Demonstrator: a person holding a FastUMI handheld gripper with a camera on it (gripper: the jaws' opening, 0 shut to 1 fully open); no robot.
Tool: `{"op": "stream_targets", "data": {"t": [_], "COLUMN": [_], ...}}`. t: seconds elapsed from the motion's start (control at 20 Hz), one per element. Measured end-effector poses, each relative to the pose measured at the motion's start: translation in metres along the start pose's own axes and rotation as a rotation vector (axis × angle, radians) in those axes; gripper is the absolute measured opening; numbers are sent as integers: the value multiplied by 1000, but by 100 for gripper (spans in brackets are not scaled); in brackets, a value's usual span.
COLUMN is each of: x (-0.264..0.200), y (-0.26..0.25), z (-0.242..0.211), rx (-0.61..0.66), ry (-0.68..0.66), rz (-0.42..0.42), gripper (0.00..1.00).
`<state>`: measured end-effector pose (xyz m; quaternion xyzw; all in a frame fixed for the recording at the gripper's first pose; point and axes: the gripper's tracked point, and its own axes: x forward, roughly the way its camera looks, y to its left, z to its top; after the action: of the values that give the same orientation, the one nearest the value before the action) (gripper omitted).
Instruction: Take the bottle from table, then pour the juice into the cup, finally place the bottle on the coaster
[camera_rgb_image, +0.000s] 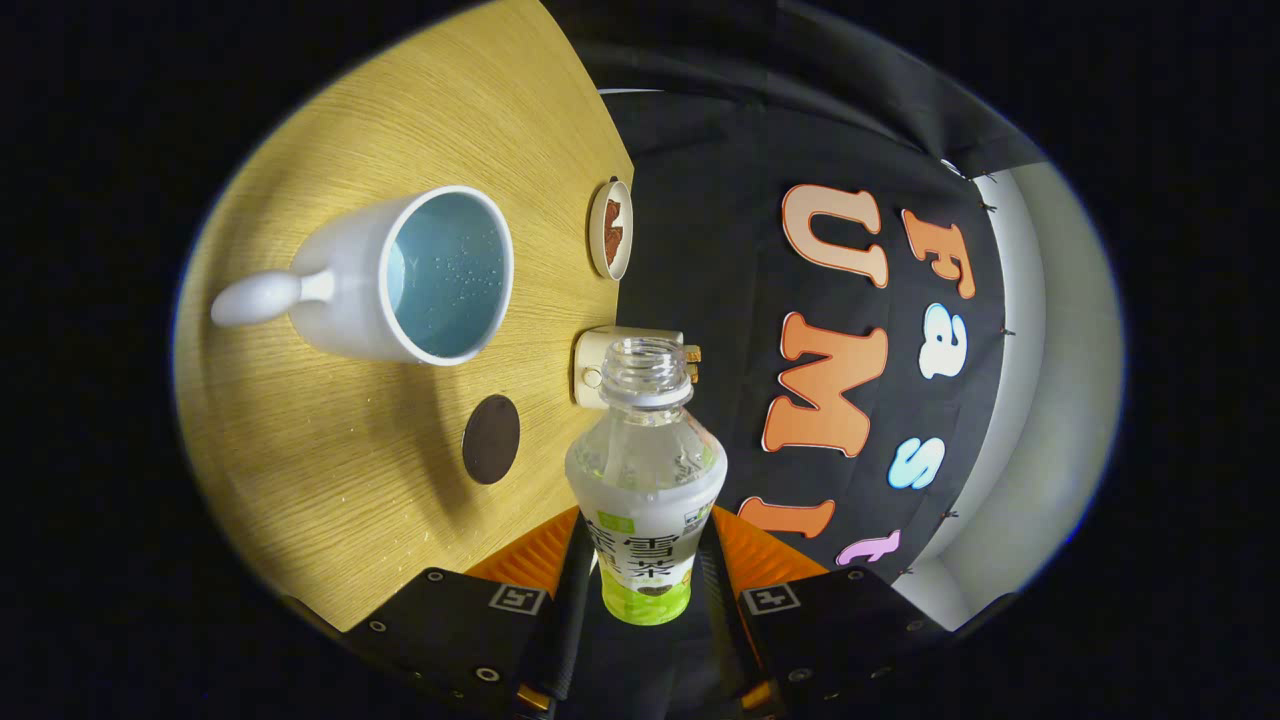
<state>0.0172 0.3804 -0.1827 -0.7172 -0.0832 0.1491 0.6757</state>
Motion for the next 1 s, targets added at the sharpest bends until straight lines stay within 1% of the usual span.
{"op": "stream_targets", "data": {"t": [1.0], "x": [-5], "y": [-4], "z": [3], "rx": [-111], "ry": [-36], "rz": [1], "gripper": [56]}}
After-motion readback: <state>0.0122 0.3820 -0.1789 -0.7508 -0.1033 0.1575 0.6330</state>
